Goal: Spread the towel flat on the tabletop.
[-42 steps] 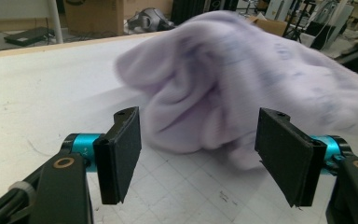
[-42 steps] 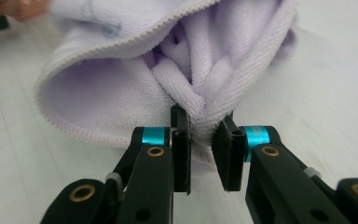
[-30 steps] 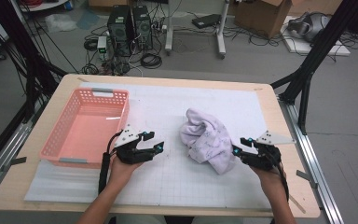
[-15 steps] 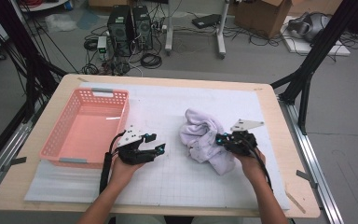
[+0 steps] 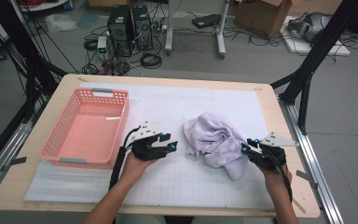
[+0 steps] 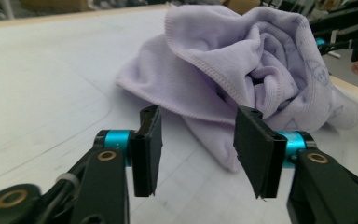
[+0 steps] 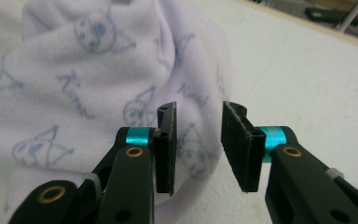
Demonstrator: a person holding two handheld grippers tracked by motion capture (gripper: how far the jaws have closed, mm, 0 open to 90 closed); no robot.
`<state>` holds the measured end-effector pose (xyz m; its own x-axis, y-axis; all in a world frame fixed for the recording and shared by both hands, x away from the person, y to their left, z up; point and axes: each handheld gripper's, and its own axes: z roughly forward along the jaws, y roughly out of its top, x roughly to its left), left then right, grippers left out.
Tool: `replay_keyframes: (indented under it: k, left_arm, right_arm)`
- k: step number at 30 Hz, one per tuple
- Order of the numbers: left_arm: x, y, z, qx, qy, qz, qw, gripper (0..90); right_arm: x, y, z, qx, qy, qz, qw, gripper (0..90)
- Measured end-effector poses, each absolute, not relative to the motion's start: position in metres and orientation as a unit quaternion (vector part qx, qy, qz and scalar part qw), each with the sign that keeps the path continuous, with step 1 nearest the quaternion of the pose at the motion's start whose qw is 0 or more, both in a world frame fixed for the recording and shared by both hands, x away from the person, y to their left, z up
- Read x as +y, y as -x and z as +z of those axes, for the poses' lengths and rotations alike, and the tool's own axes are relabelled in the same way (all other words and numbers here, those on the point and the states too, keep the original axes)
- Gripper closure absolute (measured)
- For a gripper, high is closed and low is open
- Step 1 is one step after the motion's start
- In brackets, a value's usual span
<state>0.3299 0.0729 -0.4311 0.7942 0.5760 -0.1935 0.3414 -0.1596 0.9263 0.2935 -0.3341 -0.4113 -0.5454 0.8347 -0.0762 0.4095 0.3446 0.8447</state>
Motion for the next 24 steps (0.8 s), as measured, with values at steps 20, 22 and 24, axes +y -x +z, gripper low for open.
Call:
replay_keyframes:
  k: [20,22,24]
  left_arm:
    - [-0.006,-0.355,-0.424,0.255,-0.798,0.095,0.537,83.7]
    - [0.006,-0.360,-0.416,0.271,-0.789,0.108,0.540,83.8]
    - [0.018,-0.367,-0.408,0.288,-0.785,0.120,0.535,83.9]
  right_arm:
    - [-0.321,-0.304,-0.426,0.804,-0.379,0.413,0.196,73.0]
    - [-0.323,-0.304,-0.425,0.802,-0.380,0.419,0.192,77.7]
    - [-0.323,-0.305,-0.425,0.803,-0.376,0.419,0.192,80.0]
